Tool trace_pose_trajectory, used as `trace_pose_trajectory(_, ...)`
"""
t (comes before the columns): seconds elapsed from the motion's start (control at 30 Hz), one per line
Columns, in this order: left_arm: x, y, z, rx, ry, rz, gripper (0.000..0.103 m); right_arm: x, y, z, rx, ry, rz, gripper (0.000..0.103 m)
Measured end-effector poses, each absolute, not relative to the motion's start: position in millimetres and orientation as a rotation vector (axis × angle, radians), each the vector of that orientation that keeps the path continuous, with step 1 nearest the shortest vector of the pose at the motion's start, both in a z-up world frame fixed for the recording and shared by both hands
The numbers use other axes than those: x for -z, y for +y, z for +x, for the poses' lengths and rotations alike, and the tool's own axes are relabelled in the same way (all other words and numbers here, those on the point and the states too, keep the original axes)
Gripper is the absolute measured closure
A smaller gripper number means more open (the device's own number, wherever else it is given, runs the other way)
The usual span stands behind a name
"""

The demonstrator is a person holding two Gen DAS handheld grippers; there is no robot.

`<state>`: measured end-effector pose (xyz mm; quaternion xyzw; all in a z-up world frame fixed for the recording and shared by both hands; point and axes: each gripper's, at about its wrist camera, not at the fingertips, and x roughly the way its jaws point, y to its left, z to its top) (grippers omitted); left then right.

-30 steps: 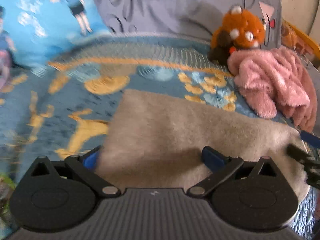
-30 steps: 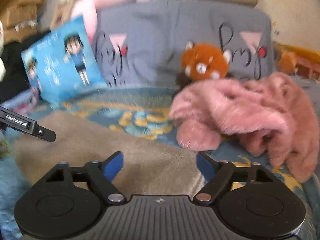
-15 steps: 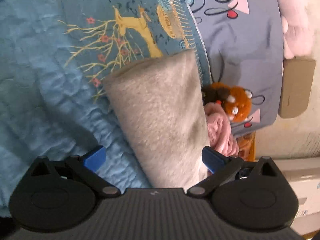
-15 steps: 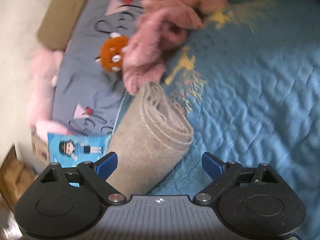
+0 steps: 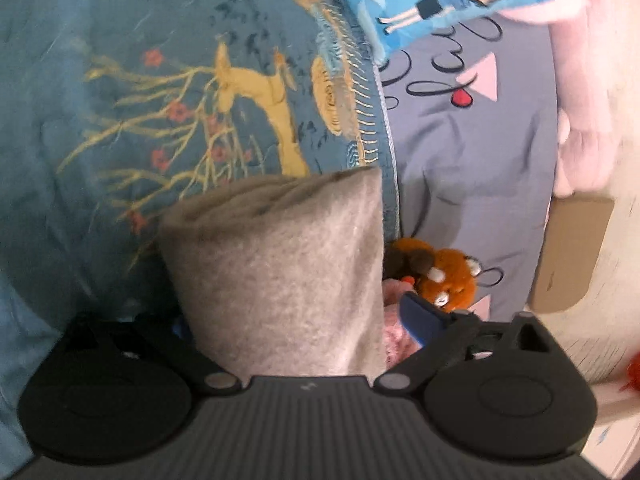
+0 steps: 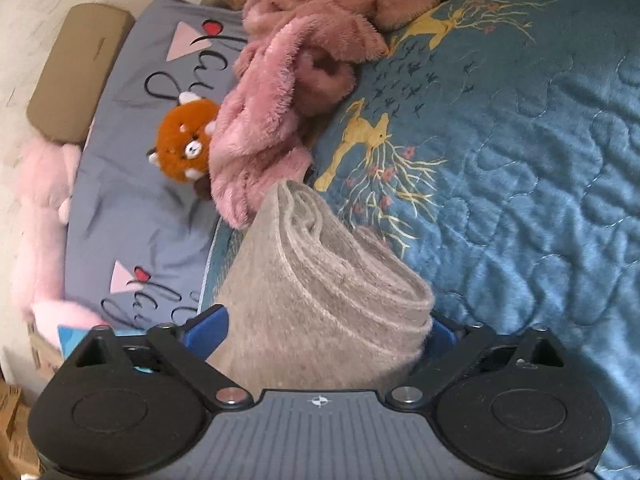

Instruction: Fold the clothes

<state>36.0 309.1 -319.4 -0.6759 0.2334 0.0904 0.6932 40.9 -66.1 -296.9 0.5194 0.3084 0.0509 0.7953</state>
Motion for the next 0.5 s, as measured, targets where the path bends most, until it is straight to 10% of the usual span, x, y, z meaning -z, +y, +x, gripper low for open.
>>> trace_pose_trajectory(0.07,316.1,311.1,40.5,-0.231,0.555,-1.407,0.052,298.7,-66.1,43.7,-0.108,0.667,1.129,0.042)
trace_pose_trajectory(0.5,228.8,247.0,74.6,-0.316,0.662,-0.566,0.064,233.9,-20.7,48.5,-0.136,0.624,0.541,0.066)
